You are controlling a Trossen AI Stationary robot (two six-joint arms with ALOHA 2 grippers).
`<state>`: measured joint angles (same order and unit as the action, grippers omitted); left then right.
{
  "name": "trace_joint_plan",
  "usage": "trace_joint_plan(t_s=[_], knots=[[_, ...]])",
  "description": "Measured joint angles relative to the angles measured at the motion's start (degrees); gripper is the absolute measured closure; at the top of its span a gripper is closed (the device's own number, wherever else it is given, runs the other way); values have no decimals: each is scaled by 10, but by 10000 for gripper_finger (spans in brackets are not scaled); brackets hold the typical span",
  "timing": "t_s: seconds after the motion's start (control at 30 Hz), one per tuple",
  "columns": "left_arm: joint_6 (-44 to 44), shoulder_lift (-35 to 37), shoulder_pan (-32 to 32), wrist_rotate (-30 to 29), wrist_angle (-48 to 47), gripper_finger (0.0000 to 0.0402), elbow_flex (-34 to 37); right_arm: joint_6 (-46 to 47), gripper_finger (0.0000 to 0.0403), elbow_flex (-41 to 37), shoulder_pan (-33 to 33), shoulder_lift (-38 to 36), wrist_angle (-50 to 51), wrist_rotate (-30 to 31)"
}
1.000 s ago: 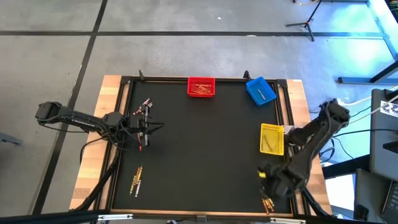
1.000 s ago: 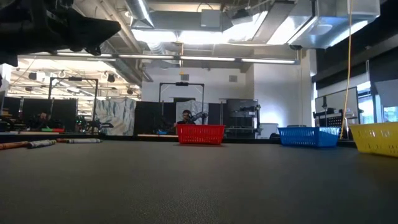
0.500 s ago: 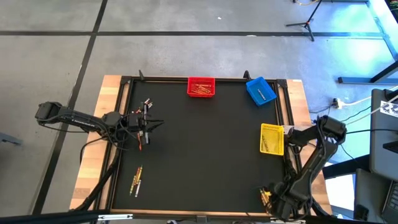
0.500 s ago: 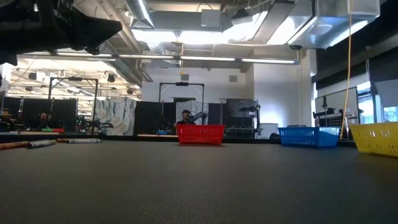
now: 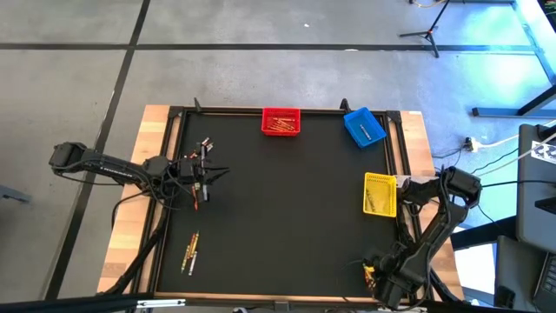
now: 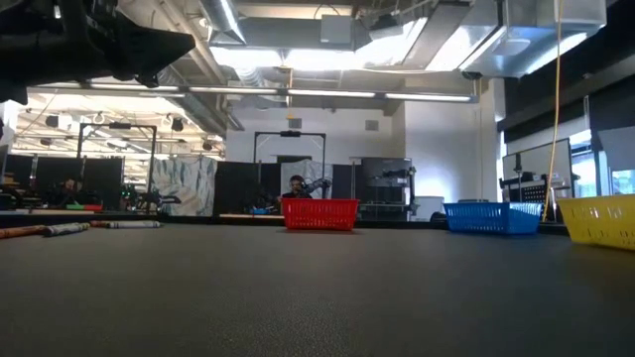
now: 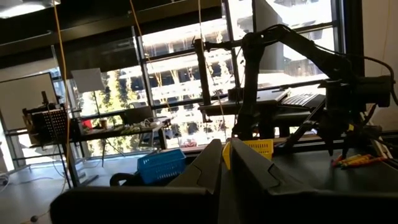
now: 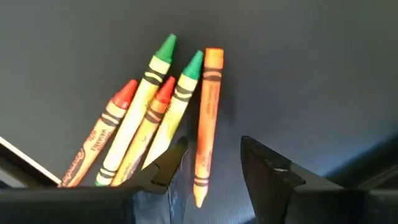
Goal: Sort crayons
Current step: Put the orange crayon into the red bin
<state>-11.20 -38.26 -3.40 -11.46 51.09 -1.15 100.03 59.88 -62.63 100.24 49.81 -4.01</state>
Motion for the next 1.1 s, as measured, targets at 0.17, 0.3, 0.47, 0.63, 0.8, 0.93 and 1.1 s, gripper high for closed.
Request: trace_joint_plan(t_s=[0.17,0.3,0.47,0.63,0.8,0.93,1.1], knots=[[0,0,0,-1,0,376,0,-4,266,0,0,0,40,8],[0,0,0,-6,0,376,0,4,279,-5,0,0,56,10],[0,0,0,-13,0,376,0,2,317,-44,0,-4,0,10],[0,0,0,-14,0,376,0,1,347,-58,0,-4,-12,8],[0,0,0,-14,0,376,0,-13,377,-59,0,-6,-8,7],[0,0,0,-14,0,376,0,-15,394,-54,0,-6,3,15],[0,0,0,-14,0,376,0,-16,385,-32,9,-27,76,59]])
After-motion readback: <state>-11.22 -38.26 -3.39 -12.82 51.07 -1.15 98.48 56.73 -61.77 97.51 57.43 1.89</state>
